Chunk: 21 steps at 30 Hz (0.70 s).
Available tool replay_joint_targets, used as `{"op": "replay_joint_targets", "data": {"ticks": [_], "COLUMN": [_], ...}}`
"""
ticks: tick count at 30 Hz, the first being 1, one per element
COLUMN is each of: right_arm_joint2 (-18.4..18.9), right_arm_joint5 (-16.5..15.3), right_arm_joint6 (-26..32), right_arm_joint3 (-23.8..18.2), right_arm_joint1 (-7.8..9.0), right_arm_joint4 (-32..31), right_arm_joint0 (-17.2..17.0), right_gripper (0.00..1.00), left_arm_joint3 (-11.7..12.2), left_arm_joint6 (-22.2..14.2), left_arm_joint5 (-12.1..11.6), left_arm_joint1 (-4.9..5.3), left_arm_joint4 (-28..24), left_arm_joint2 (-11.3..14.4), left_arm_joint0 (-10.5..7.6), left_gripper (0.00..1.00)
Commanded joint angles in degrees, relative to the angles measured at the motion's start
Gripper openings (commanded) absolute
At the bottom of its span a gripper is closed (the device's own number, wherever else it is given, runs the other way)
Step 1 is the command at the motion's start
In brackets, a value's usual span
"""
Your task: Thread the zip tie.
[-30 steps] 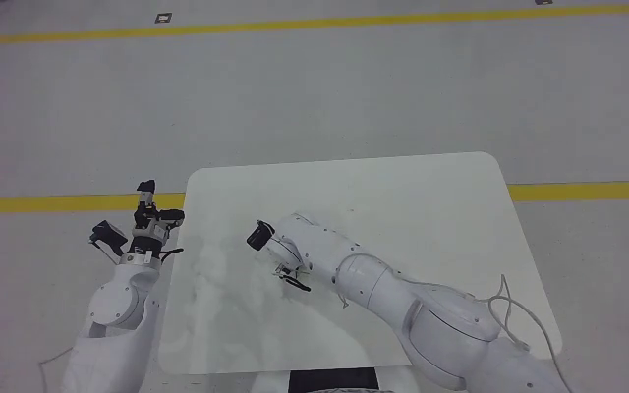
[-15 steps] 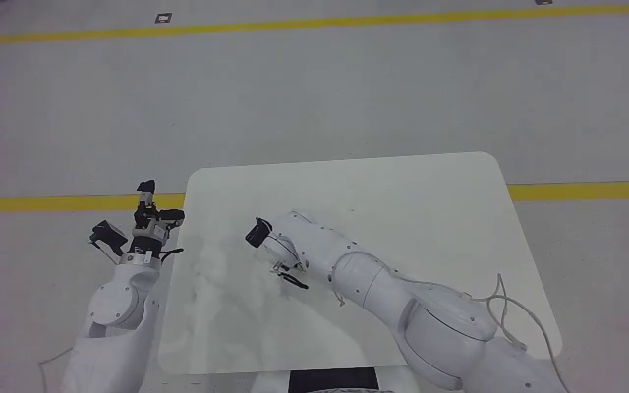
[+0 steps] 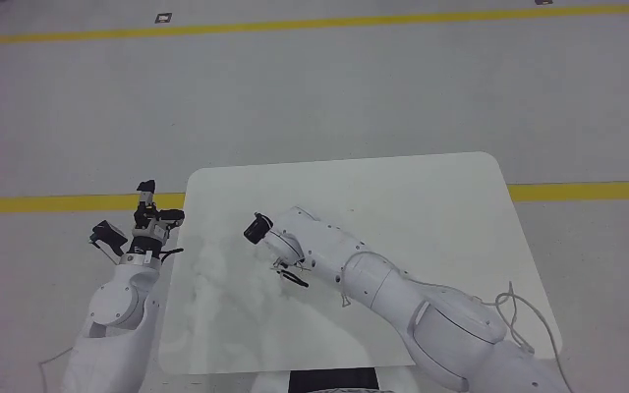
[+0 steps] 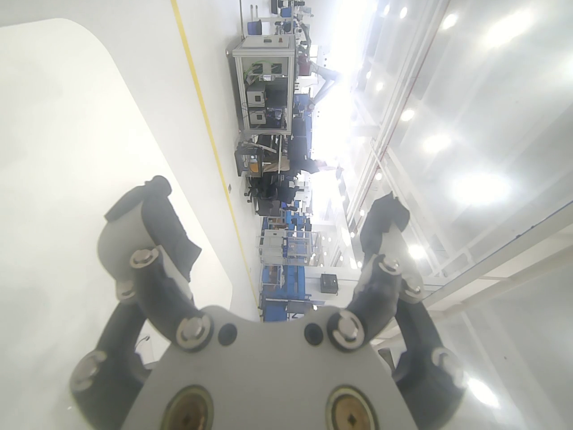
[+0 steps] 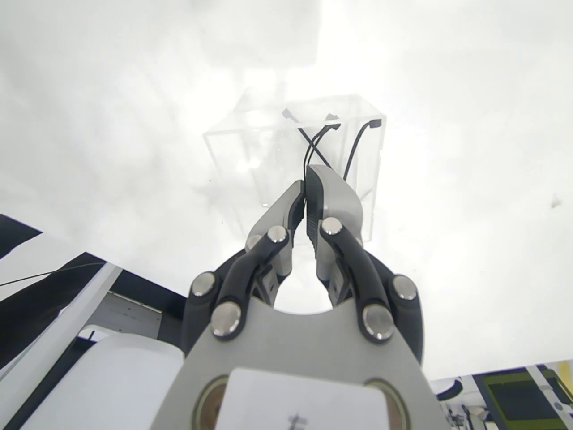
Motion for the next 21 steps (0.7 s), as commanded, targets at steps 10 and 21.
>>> {"op": "replay_joint_targets", "data": {"ticks": [10, 21], "right_arm_joint2": [2.85, 3.20], "right_arm_joint5": [-2.00, -2.80], "right_arm_joint6": [1.12, 1.44], "right_arm_joint3": [-3.35, -4.21], "right_arm_joint1": [2.10, 2.00], "right_arm_joint4": [-1.71, -2.58], "right_arm_joint0": [-2.81, -3.54], "right_gripper": [0.00, 0.04], "left_arm_joint3": [0.00, 0.00], "left_arm_joint6": [0.00, 0.00], "left_arm_joint5": [0.00, 0.00], "left_arm_joint1": [0.00, 0.00], "left_arm_joint4": [0.00, 0.00], "left_arm_joint2": [0.00, 0.00], "left_arm_joint0": [0.00, 0.00], "left_gripper": [1.00, 1.00]}}
